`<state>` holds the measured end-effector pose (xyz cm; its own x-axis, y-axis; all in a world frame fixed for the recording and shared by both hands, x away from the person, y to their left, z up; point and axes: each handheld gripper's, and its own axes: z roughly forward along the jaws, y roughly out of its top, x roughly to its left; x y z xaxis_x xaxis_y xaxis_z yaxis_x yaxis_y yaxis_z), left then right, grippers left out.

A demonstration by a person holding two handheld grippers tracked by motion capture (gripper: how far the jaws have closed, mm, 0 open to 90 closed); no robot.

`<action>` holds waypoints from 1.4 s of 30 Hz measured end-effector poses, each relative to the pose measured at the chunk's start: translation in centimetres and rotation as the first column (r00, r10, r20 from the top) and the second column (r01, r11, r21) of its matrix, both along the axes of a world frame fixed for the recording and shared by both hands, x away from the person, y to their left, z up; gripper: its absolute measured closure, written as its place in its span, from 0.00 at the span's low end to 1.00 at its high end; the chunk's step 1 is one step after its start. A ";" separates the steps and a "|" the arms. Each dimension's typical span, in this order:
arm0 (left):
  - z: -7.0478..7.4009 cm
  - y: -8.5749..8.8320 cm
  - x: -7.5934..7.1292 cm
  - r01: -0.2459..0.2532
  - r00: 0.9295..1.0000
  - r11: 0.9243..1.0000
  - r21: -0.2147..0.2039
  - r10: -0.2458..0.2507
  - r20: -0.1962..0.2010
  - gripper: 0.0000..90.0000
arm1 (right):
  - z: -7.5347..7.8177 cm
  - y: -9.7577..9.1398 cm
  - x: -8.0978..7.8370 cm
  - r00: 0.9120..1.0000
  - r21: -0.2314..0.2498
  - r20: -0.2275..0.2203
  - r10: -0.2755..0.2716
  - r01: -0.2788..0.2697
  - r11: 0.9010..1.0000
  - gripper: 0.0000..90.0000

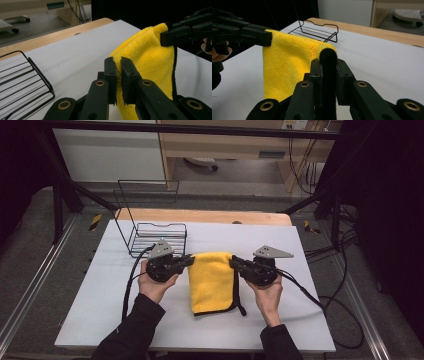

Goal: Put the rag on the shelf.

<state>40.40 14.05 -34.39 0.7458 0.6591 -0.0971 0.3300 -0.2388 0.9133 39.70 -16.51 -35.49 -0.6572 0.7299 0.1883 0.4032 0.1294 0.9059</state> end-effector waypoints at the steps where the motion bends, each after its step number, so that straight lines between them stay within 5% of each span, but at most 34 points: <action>1: 0.2 0.0 0.0 0.000 1.000 1.000 -0.002 0.000 0.004 0.93 | 0.2 0.0 -0.1 1.000 0.002 0.010 -0.001 0.001 1.000 0.87; 21: 4.1 1.2 -1.1 -0.017 0.988 0.997 -0.073 0.028 0.151 0.93 | 4.4 0.8 -1.2 0.986 0.059 0.165 -0.017 0.007 0.998 0.87; 42: 6.2 5.5 -0.9 -0.095 0.967 0.984 -0.153 0.127 0.219 0.93 | 6.7 5.2 -0.7 0.963 0.114 0.267 -0.019 -0.012 0.993 0.88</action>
